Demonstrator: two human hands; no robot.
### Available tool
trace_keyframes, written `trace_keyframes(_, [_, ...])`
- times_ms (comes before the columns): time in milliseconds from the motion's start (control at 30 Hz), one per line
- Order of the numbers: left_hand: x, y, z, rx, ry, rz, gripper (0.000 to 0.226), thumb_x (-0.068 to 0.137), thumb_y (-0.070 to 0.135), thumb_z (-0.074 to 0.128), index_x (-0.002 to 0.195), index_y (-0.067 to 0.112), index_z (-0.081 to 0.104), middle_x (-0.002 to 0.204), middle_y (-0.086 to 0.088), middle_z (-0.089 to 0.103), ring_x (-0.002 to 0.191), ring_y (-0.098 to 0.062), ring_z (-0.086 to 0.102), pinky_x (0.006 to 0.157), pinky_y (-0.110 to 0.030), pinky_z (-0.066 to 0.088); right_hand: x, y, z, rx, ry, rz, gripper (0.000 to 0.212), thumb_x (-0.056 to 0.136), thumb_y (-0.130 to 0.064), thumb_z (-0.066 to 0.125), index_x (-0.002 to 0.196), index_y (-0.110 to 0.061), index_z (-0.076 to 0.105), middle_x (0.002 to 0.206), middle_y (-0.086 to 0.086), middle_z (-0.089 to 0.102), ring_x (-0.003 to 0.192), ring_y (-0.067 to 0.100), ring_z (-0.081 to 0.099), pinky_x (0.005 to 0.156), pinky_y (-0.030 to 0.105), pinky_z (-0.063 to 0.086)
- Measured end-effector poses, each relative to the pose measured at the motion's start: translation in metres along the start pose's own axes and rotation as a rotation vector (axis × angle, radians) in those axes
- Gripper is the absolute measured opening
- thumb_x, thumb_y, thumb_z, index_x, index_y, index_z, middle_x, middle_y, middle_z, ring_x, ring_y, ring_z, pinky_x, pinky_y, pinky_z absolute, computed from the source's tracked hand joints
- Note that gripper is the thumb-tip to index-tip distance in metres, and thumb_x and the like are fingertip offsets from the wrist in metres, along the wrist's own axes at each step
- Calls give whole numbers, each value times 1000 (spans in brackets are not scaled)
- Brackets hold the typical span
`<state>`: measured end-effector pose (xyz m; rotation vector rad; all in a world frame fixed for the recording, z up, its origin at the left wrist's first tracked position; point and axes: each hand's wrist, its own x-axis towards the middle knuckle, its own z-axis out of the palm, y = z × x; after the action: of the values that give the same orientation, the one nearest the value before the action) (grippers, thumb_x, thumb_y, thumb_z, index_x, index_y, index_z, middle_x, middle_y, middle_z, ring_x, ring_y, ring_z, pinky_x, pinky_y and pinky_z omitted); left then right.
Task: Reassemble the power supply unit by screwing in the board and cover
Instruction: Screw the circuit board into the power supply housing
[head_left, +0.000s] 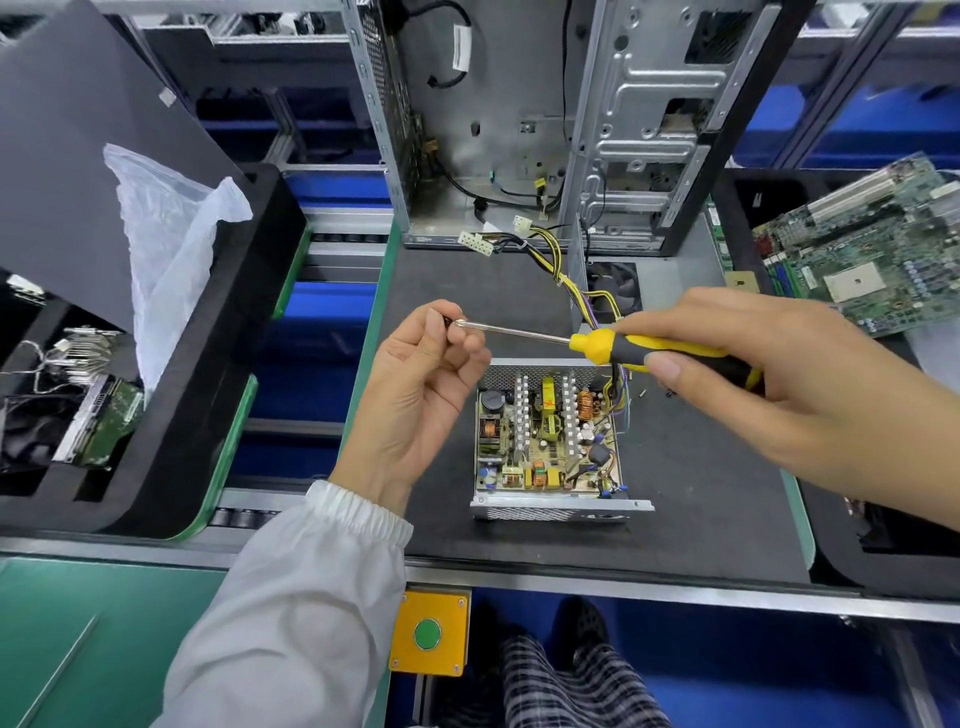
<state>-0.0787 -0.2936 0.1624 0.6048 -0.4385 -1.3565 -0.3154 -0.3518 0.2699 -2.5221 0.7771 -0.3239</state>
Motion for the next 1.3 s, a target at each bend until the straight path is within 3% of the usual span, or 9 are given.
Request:
trace_keyframes(133, [2,-2,-1,-36,-26,-18,21,69,25,85,84,14,76,72,2,64,71,-8,64,73,-22,54,0,3,1,-18,7,0,35,93,-45,35,121,-39,55,78,-13,47,71,3,48,63,18,35])
trace_keyframes(267, [1,-4,-1,-53,-24,-30,21,68,24,85,84,13,76,72,2,64,70,-8,64,72,-21,54,0,5,2,-31,13,-10,33,94,-45,35,121,-40,53,79,-8,50,71,10,49,63,29,37])
trace_keyframes(467, [3,-6,1,-129,-16,-37,21,68,20,86,83,10,76,71,0,64,69,-9,65,69,-21,54,0,7,1,-34,33,-36,29,95,-43,36,121,-43,51,78,-10,47,71,8,47,62,26,36])
trace_keyframes(800, [5,-5,1,-13,-25,-31,18,71,25,82,84,14,76,71,3,65,70,-8,65,72,-21,55,2,8,-2,-67,34,-37,31,95,-42,36,122,-40,52,77,-12,44,69,11,46,61,29,35])
trace_keyframes(933, [5,-4,1,101,27,53,13,75,26,77,83,16,76,70,4,65,71,-8,64,75,-22,54,3,5,-1,-73,32,-26,31,96,-42,35,120,-39,52,75,-11,45,69,9,45,60,26,34])
trace_keyframes(1033, [4,-3,-3,296,75,210,8,81,22,72,85,16,77,70,2,68,71,-10,66,76,-23,54,3,1,4,5,29,9,32,95,-42,35,115,-33,58,73,-9,52,67,8,50,59,21,37])
trace_keyframes(1133, [1,-5,-8,434,94,287,10,87,11,68,87,15,77,72,0,71,72,-14,68,76,-24,54,5,-1,11,228,31,99,27,95,-39,37,103,-35,62,66,-9,57,52,8,49,47,14,33])
trace_keyframes(1233, [-5,-9,-12,409,119,284,11,85,16,66,88,14,77,72,0,71,72,-13,67,77,-24,54,10,-5,15,314,-12,139,24,92,-51,42,98,-35,59,60,-8,57,51,10,47,48,19,35])
trace_keyframes(1300, [-9,-11,-17,368,136,259,12,85,18,65,90,13,75,74,0,70,73,-12,67,79,-24,54,14,-9,17,333,-60,153,26,87,-57,54,99,-35,56,60,-13,57,50,8,45,49,15,33])
